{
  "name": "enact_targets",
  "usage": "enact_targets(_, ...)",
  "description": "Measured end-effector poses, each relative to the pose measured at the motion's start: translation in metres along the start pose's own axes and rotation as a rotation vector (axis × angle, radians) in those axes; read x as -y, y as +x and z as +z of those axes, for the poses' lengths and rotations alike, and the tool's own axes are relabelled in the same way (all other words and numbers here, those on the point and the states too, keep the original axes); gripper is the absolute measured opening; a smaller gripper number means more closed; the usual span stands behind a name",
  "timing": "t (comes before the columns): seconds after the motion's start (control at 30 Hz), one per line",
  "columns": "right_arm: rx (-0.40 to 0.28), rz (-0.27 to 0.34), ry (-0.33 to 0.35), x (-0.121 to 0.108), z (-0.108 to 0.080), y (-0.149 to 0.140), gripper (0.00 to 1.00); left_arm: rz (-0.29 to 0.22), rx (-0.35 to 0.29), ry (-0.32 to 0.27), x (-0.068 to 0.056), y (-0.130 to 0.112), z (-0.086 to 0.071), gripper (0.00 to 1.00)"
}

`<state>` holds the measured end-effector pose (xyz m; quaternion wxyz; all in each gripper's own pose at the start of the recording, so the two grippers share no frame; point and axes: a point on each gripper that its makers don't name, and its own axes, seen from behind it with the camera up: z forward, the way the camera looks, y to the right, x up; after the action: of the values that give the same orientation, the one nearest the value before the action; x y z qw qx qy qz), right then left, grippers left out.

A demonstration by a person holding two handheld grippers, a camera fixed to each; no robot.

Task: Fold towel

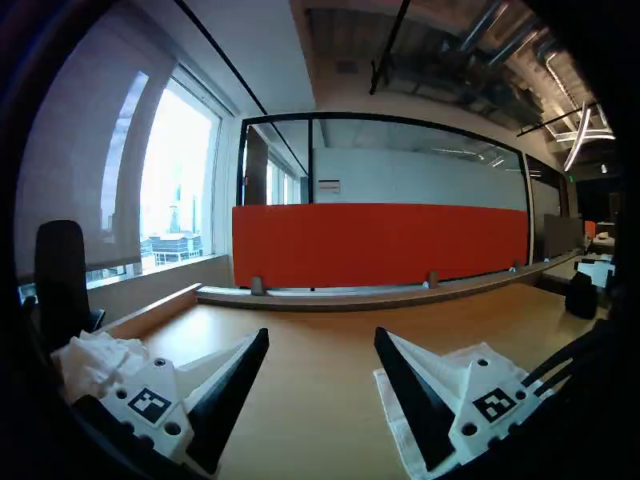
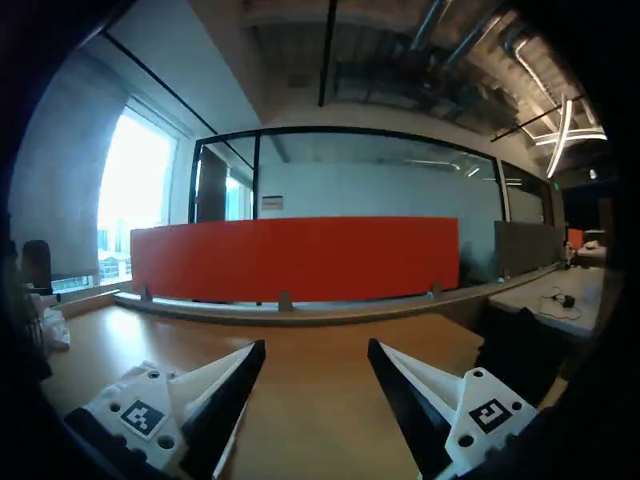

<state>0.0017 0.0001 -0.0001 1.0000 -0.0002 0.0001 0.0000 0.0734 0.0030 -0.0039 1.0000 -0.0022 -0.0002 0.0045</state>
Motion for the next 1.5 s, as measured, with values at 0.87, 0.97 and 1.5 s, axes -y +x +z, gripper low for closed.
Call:
enact_targets(0.87,0.067,-0.05,0.042,0.019,-0.001,0.128,0.99,0.041,0.084,-0.078,-0.002,0.132,0.002,0.98)
enact_targets(0.97,0.104,-0.072,0.099,0.032,0.0,0.123,0.99,0.063,0.119,-0.134,-0.014,0.128,0.002,0.98)
enact_targets(1.5,0.286,-0.193,0.443,0.104,-0.008,0.09,1.0,0.103,0.27,-0.388,-0.062,0.097,-0.005,0.98)
